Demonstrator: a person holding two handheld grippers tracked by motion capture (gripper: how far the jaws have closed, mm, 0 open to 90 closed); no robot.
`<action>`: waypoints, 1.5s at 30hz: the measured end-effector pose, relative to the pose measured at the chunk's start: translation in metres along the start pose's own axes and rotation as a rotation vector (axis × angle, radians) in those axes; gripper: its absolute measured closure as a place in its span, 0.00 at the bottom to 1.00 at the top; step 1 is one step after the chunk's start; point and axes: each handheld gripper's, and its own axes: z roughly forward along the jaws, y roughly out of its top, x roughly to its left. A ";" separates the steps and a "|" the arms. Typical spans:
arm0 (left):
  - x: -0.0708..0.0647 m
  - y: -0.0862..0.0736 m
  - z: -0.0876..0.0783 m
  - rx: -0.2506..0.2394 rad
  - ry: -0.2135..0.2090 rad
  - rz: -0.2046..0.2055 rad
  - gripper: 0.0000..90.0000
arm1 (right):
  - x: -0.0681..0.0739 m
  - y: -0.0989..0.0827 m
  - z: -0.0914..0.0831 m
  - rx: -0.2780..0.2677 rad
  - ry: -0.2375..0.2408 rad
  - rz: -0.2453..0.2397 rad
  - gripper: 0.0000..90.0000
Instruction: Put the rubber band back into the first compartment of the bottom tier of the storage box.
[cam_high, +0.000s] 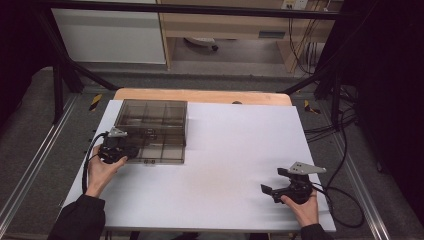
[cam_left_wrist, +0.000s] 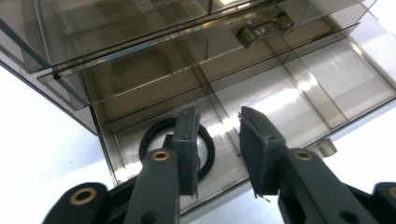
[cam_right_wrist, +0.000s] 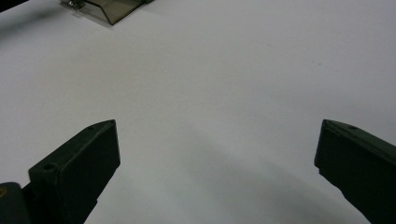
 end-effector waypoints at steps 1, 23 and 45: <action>-0.001 0.000 -0.001 -0.003 0.000 0.001 0.71 | 0.000 0.000 0.000 0.000 0.000 0.000 0.01; -0.018 -0.008 -0.021 -0.047 -0.051 0.054 0.27 | 0.000 0.000 0.000 -0.003 0.002 0.001 0.01; -0.034 -0.044 -0.038 -0.116 -0.074 0.100 0.08 | 0.000 0.000 0.000 -0.003 0.004 0.004 0.01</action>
